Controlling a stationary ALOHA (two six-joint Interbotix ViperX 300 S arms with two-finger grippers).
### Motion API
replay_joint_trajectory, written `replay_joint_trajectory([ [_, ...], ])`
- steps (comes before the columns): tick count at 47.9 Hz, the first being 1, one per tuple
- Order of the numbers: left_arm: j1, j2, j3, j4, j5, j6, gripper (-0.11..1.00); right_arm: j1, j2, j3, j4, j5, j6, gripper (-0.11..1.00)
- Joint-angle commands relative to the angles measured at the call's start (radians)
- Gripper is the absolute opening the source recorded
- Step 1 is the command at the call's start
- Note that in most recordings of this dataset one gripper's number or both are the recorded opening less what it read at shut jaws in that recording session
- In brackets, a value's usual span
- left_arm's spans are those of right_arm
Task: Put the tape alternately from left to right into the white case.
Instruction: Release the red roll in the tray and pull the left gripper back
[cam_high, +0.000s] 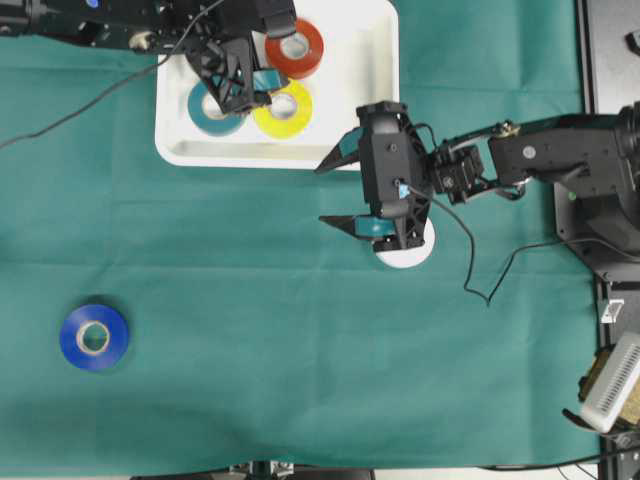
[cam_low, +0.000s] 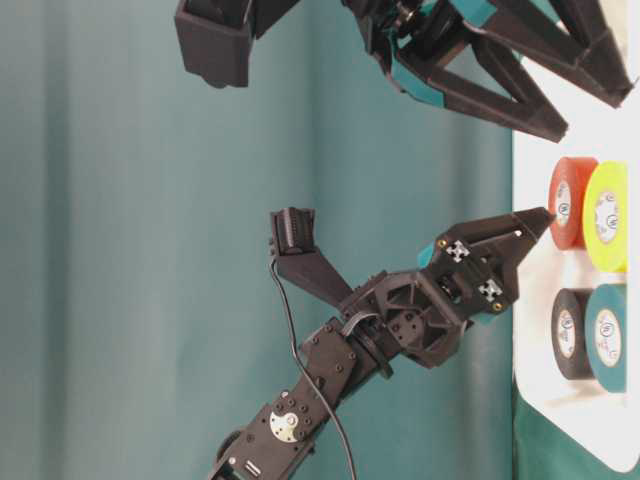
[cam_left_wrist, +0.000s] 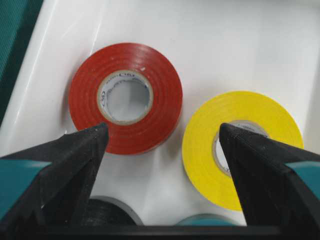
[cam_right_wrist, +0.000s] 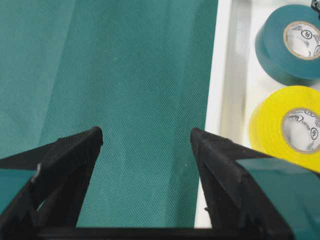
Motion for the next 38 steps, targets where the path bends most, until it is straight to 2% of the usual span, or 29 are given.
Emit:
replay_joint_trajectory([
  [1, -0.003, -0.032, -0.008, 0.002, -0.009, 0.000, 0.56, 0.003, -0.009, -0.015, 0.000, -0.005, 0.000, 0.73],
  [18, -0.031, -0.057, 0.017, 0.002, -0.003, -0.005, 0.55, 0.003, -0.009, -0.014, -0.002, -0.005, 0.000, 0.73],
  [38, -0.115, -0.244, 0.186, 0.002, -0.008, -0.002, 0.55, 0.003, -0.009, -0.015, -0.002, -0.006, -0.003, 0.73],
])
